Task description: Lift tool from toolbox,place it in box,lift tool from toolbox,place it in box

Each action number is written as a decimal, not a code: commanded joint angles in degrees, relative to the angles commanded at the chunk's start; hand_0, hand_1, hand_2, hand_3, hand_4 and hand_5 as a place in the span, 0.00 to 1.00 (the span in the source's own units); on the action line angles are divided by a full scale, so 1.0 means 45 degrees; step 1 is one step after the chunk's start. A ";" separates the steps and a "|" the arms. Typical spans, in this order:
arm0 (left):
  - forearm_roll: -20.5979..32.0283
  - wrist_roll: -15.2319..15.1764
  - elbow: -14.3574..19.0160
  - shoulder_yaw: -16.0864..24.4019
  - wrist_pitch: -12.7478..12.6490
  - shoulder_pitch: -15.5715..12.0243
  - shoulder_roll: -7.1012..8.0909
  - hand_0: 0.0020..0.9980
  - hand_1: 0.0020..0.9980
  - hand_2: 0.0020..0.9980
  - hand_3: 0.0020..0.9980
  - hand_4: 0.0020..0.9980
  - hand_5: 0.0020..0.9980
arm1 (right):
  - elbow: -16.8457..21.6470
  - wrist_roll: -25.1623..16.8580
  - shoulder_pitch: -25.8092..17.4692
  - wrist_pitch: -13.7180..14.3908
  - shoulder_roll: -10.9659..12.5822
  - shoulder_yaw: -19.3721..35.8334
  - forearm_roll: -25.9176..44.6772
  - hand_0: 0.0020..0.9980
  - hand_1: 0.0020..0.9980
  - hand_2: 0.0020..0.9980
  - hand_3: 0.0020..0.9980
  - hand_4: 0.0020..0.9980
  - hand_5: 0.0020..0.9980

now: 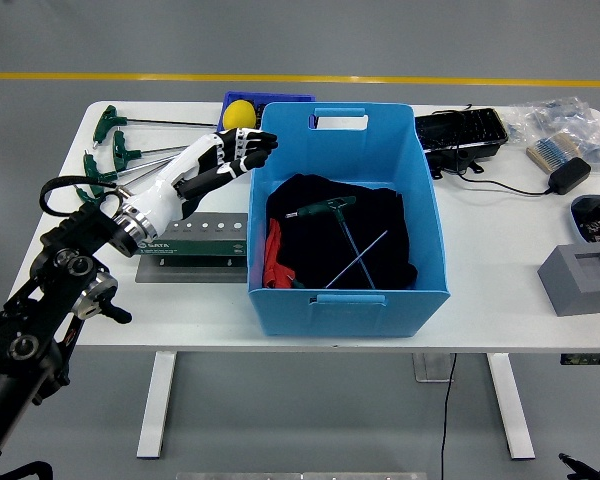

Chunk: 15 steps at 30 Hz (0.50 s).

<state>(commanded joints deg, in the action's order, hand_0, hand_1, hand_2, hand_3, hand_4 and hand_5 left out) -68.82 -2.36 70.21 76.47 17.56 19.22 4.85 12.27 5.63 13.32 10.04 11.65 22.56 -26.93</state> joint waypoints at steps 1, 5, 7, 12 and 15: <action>0.0402 0.0123 0.0121 0.0205 -0.0082 -0.0345 -0.0030 0.76 0.75 0.79 0.70 0.96 0.69 | -0.0002 0.0000 -0.0015 0.0000 -0.0009 0.0006 -0.0005 0.62 0.60 0.66 0.54 0.79 0.66; 0.1957 0.0415 0.0692 0.1245 -0.0679 -0.1679 -0.0269 0.73 0.73 0.77 0.70 0.97 0.70 | -0.0008 0.0004 -0.0086 -0.0007 -0.0050 0.0022 -0.0063 0.63 0.60 0.66 0.54 0.78 0.66; 0.2133 0.0296 0.0932 0.1828 -0.0878 -0.2243 -0.0373 0.73 0.73 0.77 0.70 0.97 0.70 | -0.0016 0.0010 -0.0119 -0.0008 -0.0070 0.0055 -0.0128 0.63 0.60 0.66 0.54 0.78 0.66; 0.2068 0.0023 0.1007 0.2521 -0.0979 -0.2803 -0.0257 0.72 0.72 0.77 0.69 0.96 0.69 | -0.0029 0.0038 -0.0183 -0.0013 -0.0096 0.0139 -0.0264 0.62 0.60 0.66 0.54 0.78 0.66; 0.1988 -0.0043 0.0932 0.2768 -0.1019 -0.2933 -0.0121 0.72 0.71 0.77 0.69 0.93 0.67 | -0.0037 0.0012 -0.0179 -0.0005 -0.0093 0.0090 -0.0163 0.62 0.60 0.66 0.54 0.78 0.66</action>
<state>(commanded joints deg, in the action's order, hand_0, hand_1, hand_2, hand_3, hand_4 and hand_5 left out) -59.88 -2.56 74.40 88.92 12.98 6.02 4.31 12.10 5.68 12.52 10.02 11.23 22.97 -27.67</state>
